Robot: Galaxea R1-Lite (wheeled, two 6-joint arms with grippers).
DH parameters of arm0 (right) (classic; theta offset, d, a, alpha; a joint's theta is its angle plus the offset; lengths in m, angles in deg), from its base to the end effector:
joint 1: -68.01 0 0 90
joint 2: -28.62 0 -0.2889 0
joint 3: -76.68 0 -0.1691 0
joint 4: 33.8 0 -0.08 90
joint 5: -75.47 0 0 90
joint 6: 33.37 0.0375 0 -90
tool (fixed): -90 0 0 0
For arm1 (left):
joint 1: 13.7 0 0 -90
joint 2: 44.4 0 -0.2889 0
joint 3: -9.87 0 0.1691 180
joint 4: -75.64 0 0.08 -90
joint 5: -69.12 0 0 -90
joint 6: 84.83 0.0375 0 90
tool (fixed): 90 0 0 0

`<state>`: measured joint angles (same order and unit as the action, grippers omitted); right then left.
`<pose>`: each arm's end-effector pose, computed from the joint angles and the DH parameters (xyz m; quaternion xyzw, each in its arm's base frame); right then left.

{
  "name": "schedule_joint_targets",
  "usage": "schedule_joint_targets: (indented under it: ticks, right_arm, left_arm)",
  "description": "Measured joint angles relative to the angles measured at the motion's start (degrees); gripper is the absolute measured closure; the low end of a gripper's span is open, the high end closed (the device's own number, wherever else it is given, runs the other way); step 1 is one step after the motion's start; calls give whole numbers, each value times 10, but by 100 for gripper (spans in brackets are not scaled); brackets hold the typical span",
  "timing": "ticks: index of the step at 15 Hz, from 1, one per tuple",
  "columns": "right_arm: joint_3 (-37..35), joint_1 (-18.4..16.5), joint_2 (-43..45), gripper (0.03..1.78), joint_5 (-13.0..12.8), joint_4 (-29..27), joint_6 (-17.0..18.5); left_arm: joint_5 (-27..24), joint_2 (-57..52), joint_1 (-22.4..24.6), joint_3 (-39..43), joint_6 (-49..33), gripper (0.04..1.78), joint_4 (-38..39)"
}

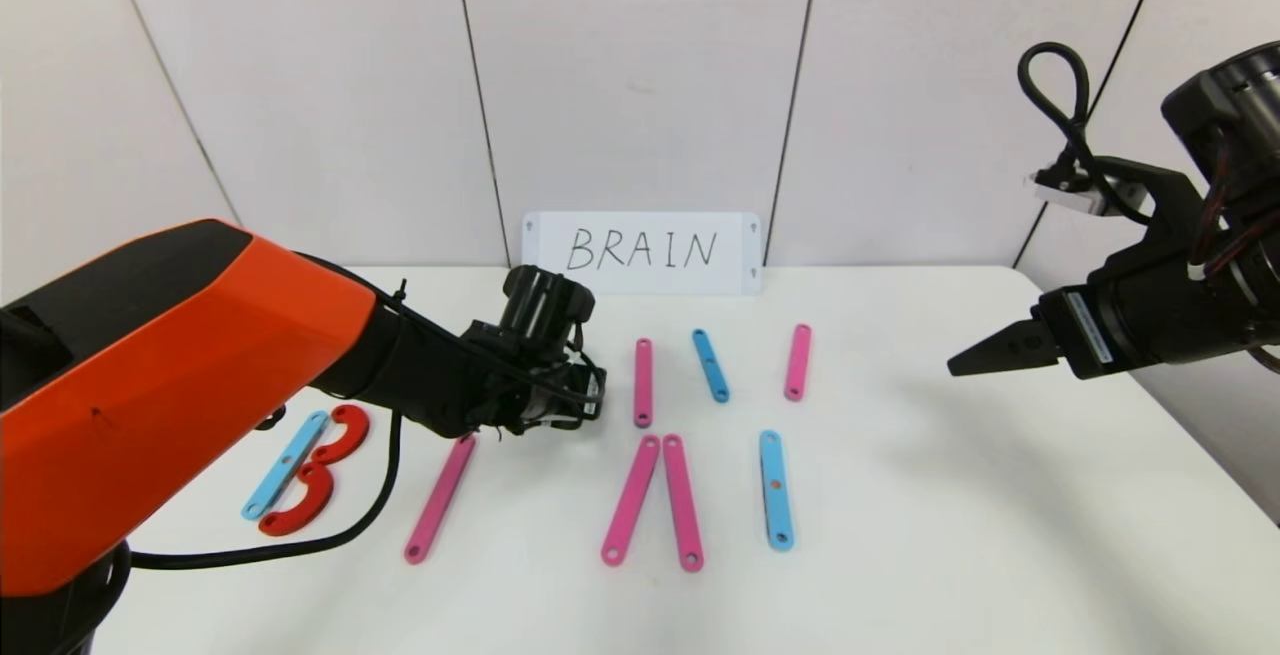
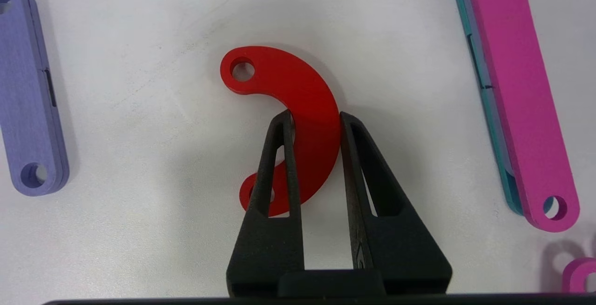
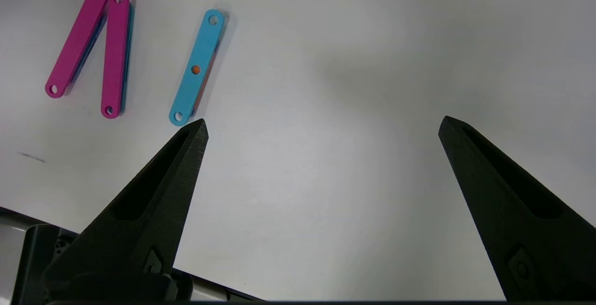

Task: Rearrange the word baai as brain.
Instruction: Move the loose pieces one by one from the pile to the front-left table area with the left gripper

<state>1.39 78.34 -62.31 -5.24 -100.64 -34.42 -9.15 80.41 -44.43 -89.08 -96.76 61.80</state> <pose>0.2343 0.0489 0.2356 -0.0121 0.4452 0.1565 0.8815 0.3537 -0.2014 0.0889 0.0259 0.3309 -0.1215 0.9354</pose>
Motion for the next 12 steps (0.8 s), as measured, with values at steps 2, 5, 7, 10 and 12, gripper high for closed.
schedule_joint_targets:
  ticks: [2, 5, 7, 10, 12]
  right_arm:
    - [1, 0, 1, 7, 0, 0, 1]
    - [1, -2, 2, 7, 0, 0, 1]
    - [1, -2, 2, 7, 0, 0, 1]
    - [1, 0, 2, 7, 0, 0, 0]
    - [0, 0, 2, 7, 0, 0, 0]
  left_arm:
    - [0, 0, -3, 1, 0, 152, 0]
    - [2, -1, -4, 2, -1, 152, 0]
    - [2, -9, -3, 2, -1, 152, -6]
    - [3, -41, -1, 4, -4, 152, -46]
    - [5, -69, -1, 9, -8, 152, -78]
